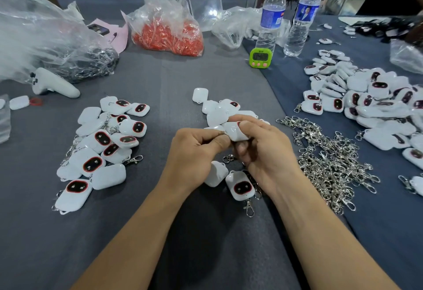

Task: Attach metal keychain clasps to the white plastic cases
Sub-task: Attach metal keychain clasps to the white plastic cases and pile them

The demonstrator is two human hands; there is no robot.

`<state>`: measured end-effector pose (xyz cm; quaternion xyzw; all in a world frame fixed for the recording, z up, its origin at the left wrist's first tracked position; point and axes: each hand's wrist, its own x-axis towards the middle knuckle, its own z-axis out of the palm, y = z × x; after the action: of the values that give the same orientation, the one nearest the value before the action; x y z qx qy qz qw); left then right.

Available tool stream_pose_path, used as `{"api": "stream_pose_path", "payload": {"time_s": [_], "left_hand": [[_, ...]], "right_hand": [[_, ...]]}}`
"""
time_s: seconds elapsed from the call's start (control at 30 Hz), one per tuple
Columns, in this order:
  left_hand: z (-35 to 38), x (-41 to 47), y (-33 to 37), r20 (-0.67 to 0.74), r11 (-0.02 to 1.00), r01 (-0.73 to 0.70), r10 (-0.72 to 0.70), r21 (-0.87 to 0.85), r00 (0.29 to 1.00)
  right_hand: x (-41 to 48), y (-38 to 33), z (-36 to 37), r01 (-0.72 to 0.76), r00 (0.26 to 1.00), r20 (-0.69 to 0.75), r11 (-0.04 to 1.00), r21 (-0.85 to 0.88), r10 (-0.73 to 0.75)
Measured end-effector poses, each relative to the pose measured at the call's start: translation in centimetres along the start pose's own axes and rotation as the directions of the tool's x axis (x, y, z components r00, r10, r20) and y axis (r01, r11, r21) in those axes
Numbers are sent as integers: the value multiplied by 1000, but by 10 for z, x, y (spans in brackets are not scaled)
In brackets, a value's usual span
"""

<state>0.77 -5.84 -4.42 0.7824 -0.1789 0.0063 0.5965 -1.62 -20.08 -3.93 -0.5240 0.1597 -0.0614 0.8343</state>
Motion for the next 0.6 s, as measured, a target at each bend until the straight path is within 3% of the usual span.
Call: {"api": "stream_pose_path", "payload": {"time_s": [0.03, 0.1, 0.17, 0.2, 0.23, 0.27, 0.33, 0.4, 0.5, 0.6], "left_hand": [[-3, 1, -2, -6, 995, -31, 31, 95, 999], [-5, 1, -6, 56, 893, -129, 116, 431, 992], [-2, -2, -1, 165, 612, -278, 235, 740, 958], [1, -4, 0, 216, 490, -326, 268, 809, 939], [4, -6, 3, 216, 454, -330, 286, 828, 934], [6, -7, 3, 176, 482, -308, 299, 820, 938], [7, -6, -4, -4, 713, -187, 257, 675, 966], [7, -3, -6, -60, 931, -26, 51, 365, 997], [13, -2, -1, 14, 995, 99, -99, -10, 995], [13, -2, 1, 47, 972, 138, -131, -193, 990]], "right_hand": [[0, 1, 0, 40, 999, -10, 998, -56, -41], [-1, 4, -1, 208, 972, -19, 901, -381, -232], [-4, 7, -2, 352, 896, 71, 604, -715, -438], [-5, 9, -2, 392, 865, 116, 513, -764, -488], [-5, 11, -1, 406, 853, 121, 501, -764, -507], [-5, 11, -1, 396, 861, 88, 551, -735, -501], [-2, 8, 0, 316, 917, -28, 768, -557, -398], [0, 4, 1, 193, 970, -84, 936, -295, -226], [1, -1, -2, 63, 996, -56, 997, -47, -65], [-1, 0, -3, -6, 1000, -18, 1000, 11, 7]]}}
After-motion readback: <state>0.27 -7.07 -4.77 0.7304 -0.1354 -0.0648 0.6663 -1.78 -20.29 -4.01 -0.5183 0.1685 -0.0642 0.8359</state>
